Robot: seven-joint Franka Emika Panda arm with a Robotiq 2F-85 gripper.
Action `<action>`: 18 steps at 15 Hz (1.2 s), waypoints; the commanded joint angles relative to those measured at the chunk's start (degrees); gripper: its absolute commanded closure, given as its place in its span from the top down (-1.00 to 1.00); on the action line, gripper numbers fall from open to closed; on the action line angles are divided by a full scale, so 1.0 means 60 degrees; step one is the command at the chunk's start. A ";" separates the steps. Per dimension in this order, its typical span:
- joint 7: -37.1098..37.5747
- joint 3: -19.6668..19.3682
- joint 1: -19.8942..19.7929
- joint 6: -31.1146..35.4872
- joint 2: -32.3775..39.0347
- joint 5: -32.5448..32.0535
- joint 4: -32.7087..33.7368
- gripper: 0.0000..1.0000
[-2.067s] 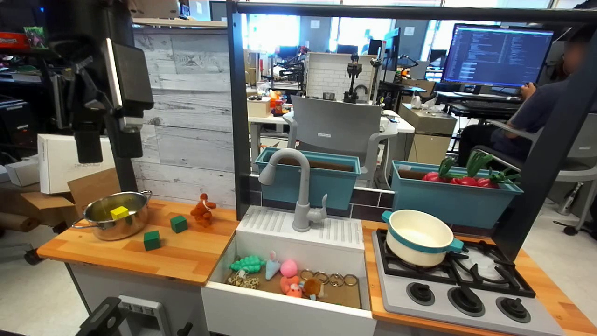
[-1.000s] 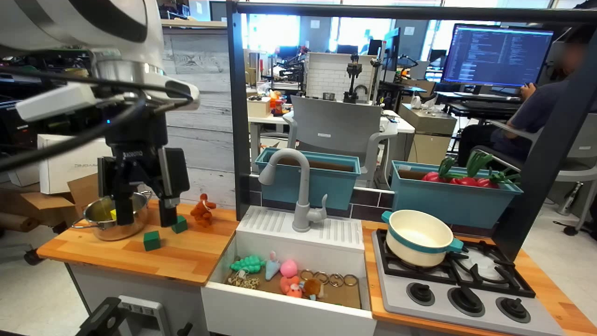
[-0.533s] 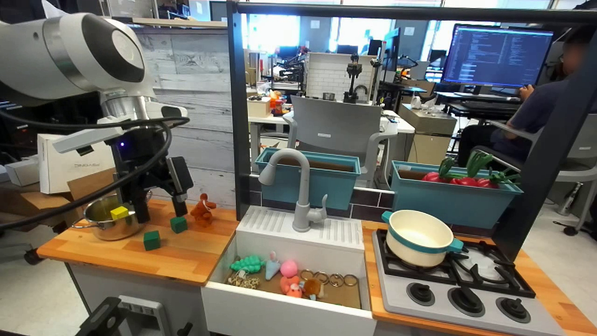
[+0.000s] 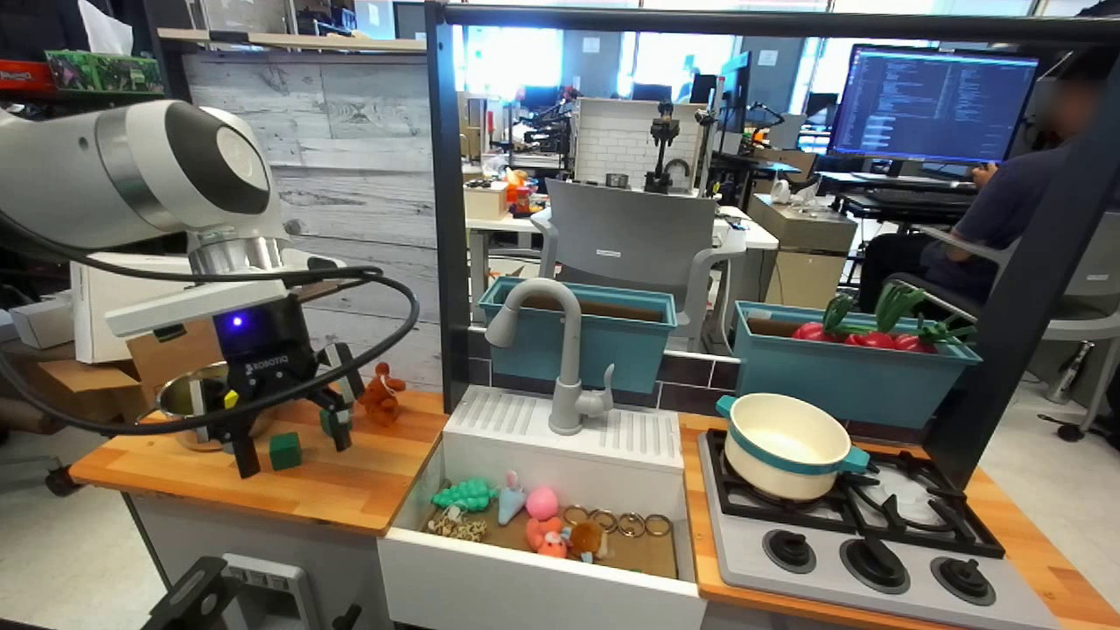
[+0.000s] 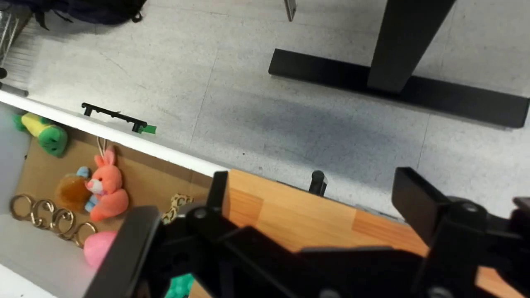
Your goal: Pick up the green block at the front of the counter and put it in the sink
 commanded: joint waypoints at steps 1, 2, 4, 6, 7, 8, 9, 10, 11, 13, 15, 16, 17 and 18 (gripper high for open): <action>-0.1328 0.0002 -0.0211 -0.0731 0.0756 -0.0463 0.0818 1.00; -0.1472 -0.0053 -0.0203 -0.0910 0.0915 -0.0586 0.0959 1.00; -0.1455 -0.0207 -0.0124 -0.1135 0.1206 -0.0838 0.1218 1.00; -0.1221 -0.0085 -0.0234 -0.0801 0.0982 -0.0733 0.0831 1.00; -0.1233 -0.0101 -0.0232 -0.0816 0.1071 -0.0757 0.0916 1.00; -0.1243 -0.0104 -0.0230 -0.0823 0.1121 -0.0759 0.0966 1.00; -0.1249 -0.0104 -0.0228 -0.0832 0.1138 -0.0759 0.0996 1.00; -0.1253 -0.0104 -0.0228 -0.0844 0.1138 -0.0760 0.1015 1.00; -0.1258 -0.0104 -0.0228 -0.0854 0.1138 -0.0760 0.1032 1.00; -0.1269 -0.0103 -0.0228 -0.0860 0.1138 -0.0761 0.1037 1.00; -0.1277 -0.0102 -0.0229 -0.0865 0.1138 -0.0762 0.1037 1.00; -0.1279 -0.0102 -0.0229 -0.0867 0.1138 -0.0763 0.1037 1.00; -0.1280 -0.0102 -0.0229 -0.0869 0.1138 -0.0763 0.1037 1.00; -0.1281 -0.0102 -0.0229 -0.0870 0.1138 -0.0763 0.1037 1.00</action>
